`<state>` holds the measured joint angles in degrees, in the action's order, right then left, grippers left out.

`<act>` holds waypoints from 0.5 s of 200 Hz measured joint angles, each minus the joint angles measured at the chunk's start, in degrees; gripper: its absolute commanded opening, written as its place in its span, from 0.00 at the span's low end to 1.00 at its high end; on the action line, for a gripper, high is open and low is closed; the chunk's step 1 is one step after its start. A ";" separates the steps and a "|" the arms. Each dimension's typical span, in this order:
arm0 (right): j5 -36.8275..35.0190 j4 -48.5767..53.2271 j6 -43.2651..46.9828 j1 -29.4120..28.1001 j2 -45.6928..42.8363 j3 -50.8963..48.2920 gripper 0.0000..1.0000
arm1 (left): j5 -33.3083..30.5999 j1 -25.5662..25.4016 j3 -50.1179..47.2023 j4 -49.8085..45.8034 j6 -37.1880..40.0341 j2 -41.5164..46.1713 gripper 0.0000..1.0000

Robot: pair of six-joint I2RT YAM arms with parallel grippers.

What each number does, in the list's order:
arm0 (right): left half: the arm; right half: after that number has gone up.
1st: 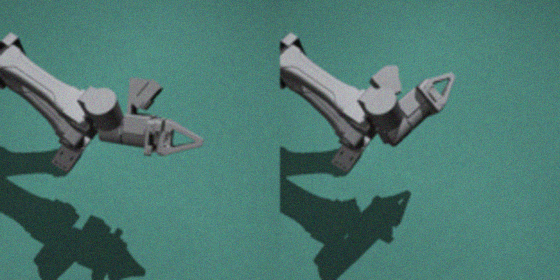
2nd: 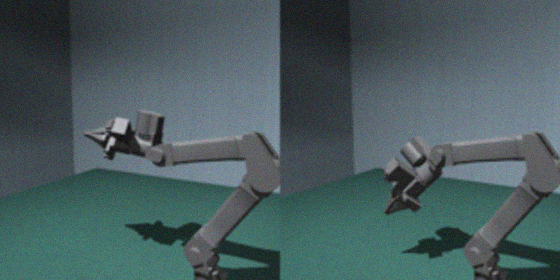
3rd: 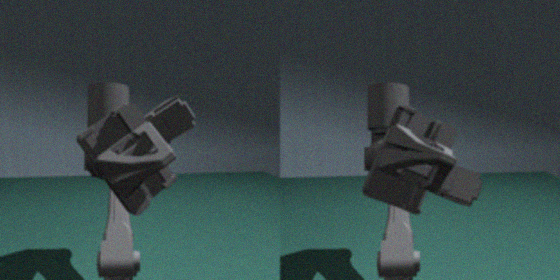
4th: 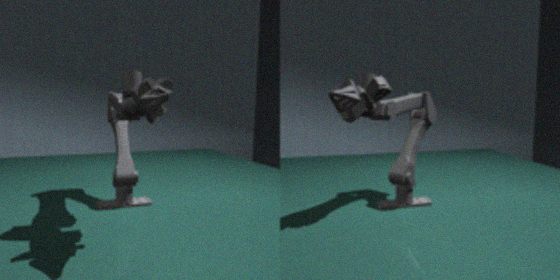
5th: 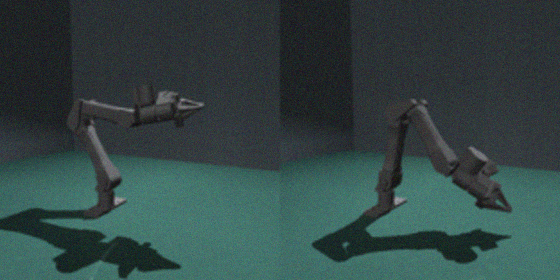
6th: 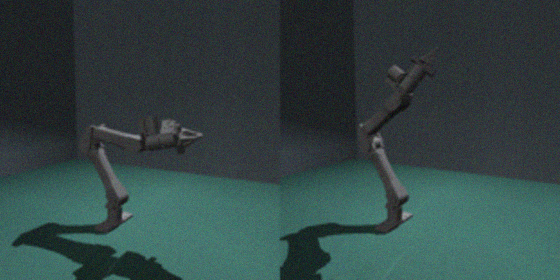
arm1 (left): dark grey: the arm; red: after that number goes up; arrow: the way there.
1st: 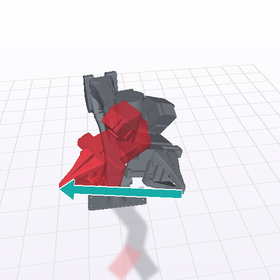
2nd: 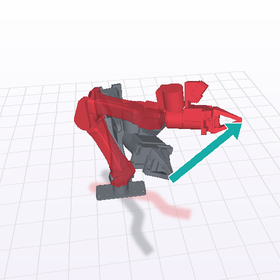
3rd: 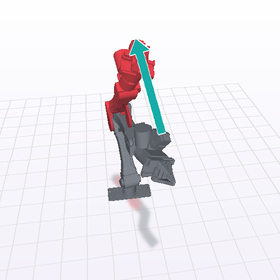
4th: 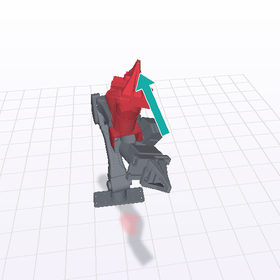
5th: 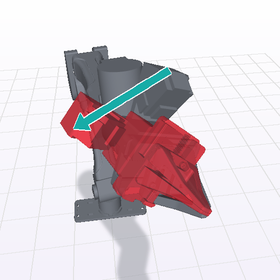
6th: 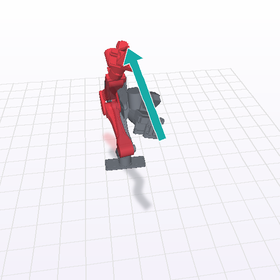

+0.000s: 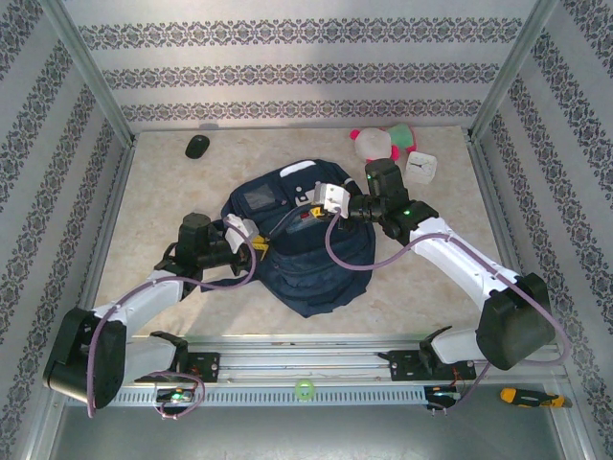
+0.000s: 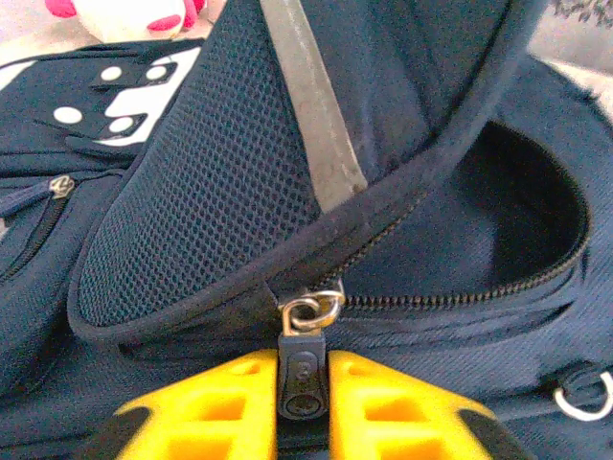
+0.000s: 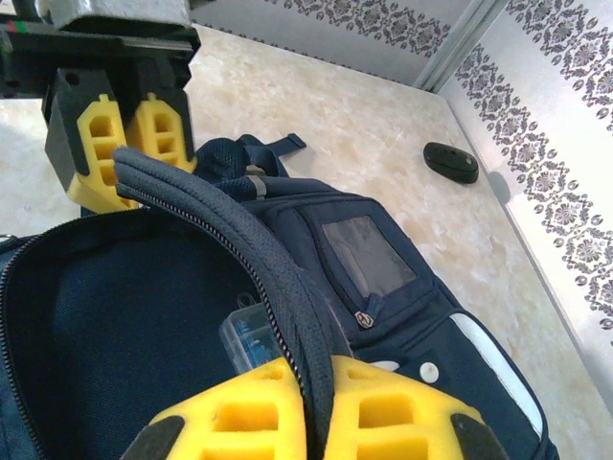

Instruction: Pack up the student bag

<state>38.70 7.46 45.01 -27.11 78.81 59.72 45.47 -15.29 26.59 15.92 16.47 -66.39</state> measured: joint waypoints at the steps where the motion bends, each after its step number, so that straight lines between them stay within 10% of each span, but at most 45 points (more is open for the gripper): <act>1: -0.02 0.00 -0.04 0.00 0.00 0.00 0.00 | 0.02 0.00 0.00 -0.02 -0.04 0.04 0.09; 100: -0.31 -0.17 -0.55 0.00 0.00 0.00 0.00 | 0.96 -0.02 -0.52 -0.26 -0.74 1.20 0.06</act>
<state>38.39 7.29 44.47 -27.11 78.81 59.72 46.44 -15.31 26.06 15.66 15.73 -65.19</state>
